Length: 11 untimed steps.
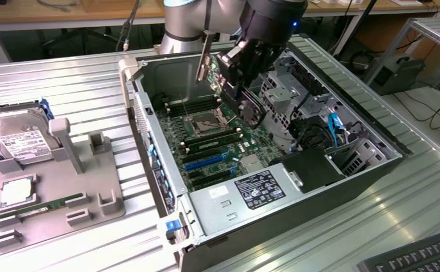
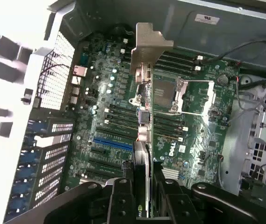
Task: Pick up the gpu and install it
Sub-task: 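Insert the gpu into the slot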
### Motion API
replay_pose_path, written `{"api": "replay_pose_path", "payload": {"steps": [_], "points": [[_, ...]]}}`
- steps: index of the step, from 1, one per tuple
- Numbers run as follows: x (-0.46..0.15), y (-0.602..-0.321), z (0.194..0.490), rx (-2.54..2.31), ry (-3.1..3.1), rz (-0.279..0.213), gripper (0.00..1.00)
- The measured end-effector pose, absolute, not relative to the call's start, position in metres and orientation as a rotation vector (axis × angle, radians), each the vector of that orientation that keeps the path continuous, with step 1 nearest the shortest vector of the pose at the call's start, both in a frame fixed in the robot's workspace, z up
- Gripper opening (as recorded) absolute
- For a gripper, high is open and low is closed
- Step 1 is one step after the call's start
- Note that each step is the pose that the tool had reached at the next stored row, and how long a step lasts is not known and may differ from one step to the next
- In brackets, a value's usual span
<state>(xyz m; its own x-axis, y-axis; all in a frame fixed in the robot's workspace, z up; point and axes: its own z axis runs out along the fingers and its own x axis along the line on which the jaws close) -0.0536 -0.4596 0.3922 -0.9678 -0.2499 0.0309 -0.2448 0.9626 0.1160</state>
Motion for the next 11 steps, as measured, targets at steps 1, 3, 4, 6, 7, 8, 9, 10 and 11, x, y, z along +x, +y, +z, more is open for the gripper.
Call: {"api": "replay_pose_path", "payload": {"steps": [1, 3, 4, 6, 7, 8, 9, 10, 11], "points": [[-0.0536, -0.4596, 0.3922, 0.494, -3.049, -0.174, 0.27], [-0.0536, -0.4596, 0.3922, 0.555, -3.038, -0.176, 0.27], [-0.0536, -0.4596, 0.3922, 0.585, -3.032, -0.177, 0.27], [-0.0536, -0.4596, 0.3921, 0.639, -3.019, -0.177, 0.27], [-0.0536, -0.4596, 0.3921, 0.666, -3.013, -0.176, 0.27], [-0.0536, -0.4596, 0.3921, 0.693, -3.006, -0.176, 0.27], [-0.0536, -0.4596, 0.3921, 0.721, -2.998, -0.175, 0.27], [-0.0536, -0.4596, 0.3921, 0.747, -2.991, -0.175, 0.27], [-0.0536, -0.4596, 0.3921, 0.773, -2.983, -0.174, 0.27]]}}
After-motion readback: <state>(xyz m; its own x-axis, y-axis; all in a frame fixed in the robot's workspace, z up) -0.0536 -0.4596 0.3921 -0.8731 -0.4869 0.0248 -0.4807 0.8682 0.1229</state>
